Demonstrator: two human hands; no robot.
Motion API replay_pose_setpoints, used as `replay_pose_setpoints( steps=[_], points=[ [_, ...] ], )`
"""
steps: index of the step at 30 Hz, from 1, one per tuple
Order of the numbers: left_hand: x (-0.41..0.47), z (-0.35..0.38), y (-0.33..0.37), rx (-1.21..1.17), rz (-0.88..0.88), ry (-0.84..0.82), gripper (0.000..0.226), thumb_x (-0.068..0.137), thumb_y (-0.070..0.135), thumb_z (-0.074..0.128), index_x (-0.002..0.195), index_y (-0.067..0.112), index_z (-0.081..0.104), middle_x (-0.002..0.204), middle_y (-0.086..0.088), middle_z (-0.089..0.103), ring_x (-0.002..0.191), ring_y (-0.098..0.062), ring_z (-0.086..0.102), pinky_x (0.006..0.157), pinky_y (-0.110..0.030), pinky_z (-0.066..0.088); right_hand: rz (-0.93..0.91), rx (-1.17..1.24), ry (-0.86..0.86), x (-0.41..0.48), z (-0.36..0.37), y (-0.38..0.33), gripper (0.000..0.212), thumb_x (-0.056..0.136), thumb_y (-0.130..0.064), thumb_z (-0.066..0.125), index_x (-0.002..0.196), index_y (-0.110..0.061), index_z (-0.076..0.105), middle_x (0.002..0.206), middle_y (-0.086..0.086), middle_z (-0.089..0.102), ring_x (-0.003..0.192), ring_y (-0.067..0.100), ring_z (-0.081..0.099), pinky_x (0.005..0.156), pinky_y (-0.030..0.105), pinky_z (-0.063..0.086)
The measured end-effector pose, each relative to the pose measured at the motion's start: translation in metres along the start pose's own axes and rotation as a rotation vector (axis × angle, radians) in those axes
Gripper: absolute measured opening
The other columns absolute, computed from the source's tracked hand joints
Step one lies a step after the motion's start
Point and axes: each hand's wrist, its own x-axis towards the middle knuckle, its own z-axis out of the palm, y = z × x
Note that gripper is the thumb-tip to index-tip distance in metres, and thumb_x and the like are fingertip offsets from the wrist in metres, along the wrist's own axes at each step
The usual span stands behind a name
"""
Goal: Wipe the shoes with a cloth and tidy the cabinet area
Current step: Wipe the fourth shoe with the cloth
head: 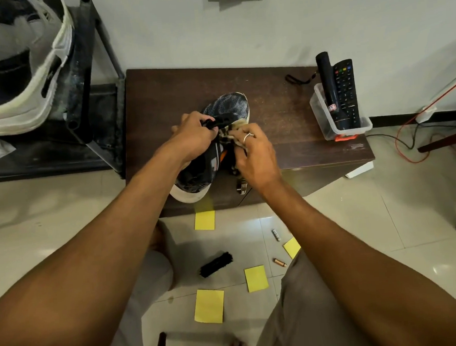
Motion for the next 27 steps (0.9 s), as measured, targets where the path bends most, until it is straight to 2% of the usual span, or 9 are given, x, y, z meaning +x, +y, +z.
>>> replay_pose_setpoints(
  steps=[3,6,9,11,15,17,21,23,27],
  points=[
    [0.001,0.0,-0.002,-0.007,0.01,0.011,0.011,0.099,0.029,0.059,0.101,0.04,0.056,0.121,0.006,0.042,0.125,-0.026,0.043,0.11,-0.045,0.038,-0.128,0.066,-0.121,-0.027,0.003,-0.022,0.033,0.093,0.0,0.059,0.123,-0.004,0.071,0.124,0.006,0.058,0.107,0.022,0.061,0.091,0.027,0.053],
    [0.003,0.0,-0.004,0.007,0.017,-0.006,0.013,0.099,0.03,0.059,0.11,0.037,0.056,0.122,0.006,0.042,0.125,-0.025,0.043,0.11,-0.044,0.037,-0.341,-0.022,-0.219,-0.034,-0.011,-0.016,0.038,0.093,-0.011,0.05,0.124,-0.005,0.07,0.121,0.011,0.06,0.104,0.028,0.06,0.088,0.033,0.054],
    [0.003,0.0,-0.004,0.006,0.021,-0.018,0.014,0.1,0.03,0.059,0.112,0.036,0.056,0.125,0.005,0.042,0.126,-0.026,0.042,0.111,-0.045,0.037,-0.196,-0.138,-0.065,-0.002,-0.012,0.011,0.033,0.093,-0.006,0.055,0.122,-0.006,0.072,0.119,0.011,0.062,0.103,0.031,0.061,0.083,0.046,0.058],
    [0.004,0.0,-0.004,0.0,0.015,-0.005,0.014,0.099,0.03,0.059,0.111,0.037,0.056,0.124,0.006,0.042,0.126,-0.026,0.042,0.111,-0.045,0.037,-0.072,-0.09,-0.026,0.0,-0.005,0.008,0.031,0.093,-0.002,0.059,0.121,-0.005,0.072,0.12,0.008,0.061,0.105,0.027,0.061,0.087,0.045,0.057],
    [0.006,0.001,-0.006,-0.002,0.023,0.022,0.014,0.097,0.031,0.06,0.108,0.039,0.057,0.123,0.006,0.046,0.123,-0.025,0.046,0.11,-0.044,0.039,-0.287,0.014,-0.202,-0.038,-0.002,-0.022,0.034,0.091,-0.002,0.058,0.122,-0.004,0.071,0.12,0.011,0.061,0.103,0.029,0.062,0.088,0.034,0.055],
    [0.007,0.002,-0.008,-0.001,0.022,0.007,0.014,0.097,0.031,0.06,0.108,0.039,0.058,0.125,0.005,0.046,0.123,-0.025,0.046,0.11,-0.044,0.039,-0.366,-0.07,-0.22,-0.032,-0.009,-0.015,0.033,0.09,-0.006,0.059,0.121,-0.005,0.071,0.118,0.013,0.062,0.101,0.032,0.062,0.084,0.035,0.055],
    [0.009,0.003,-0.008,-0.031,0.016,-0.005,0.014,0.099,0.028,0.06,0.107,0.038,0.057,0.125,0.005,0.044,0.123,-0.025,0.045,0.11,-0.045,0.04,-0.119,-0.119,-0.016,0.001,-0.006,0.009,0.031,0.089,0.0,0.06,0.117,-0.002,0.073,0.117,0.011,0.062,0.101,0.03,0.062,0.081,0.044,0.058],
    [0.011,0.002,-0.01,-0.052,0.012,-0.001,0.014,0.098,0.027,0.06,0.106,0.039,0.057,0.126,0.005,0.046,0.123,-0.025,0.046,0.109,-0.045,0.041,-0.068,-0.016,-0.02,-0.01,0.002,-0.007,0.028,0.091,0.002,0.06,0.116,-0.002,0.073,0.119,0.008,0.06,0.103,0.026,0.062,0.085,0.04,0.058],
    [0.011,0.002,-0.012,-0.077,0.011,-0.012,0.012,0.092,0.033,0.061,0.095,0.044,0.059,0.125,0.006,0.053,0.12,-0.022,0.05,0.107,-0.046,0.043,-0.189,0.125,-0.19,-0.047,0.0,-0.034,0.03,0.092,0.001,0.062,0.119,-0.004,0.072,0.114,0.008,0.06,0.095,0.019,0.061,0.081,0.02,0.048]
  ],
)
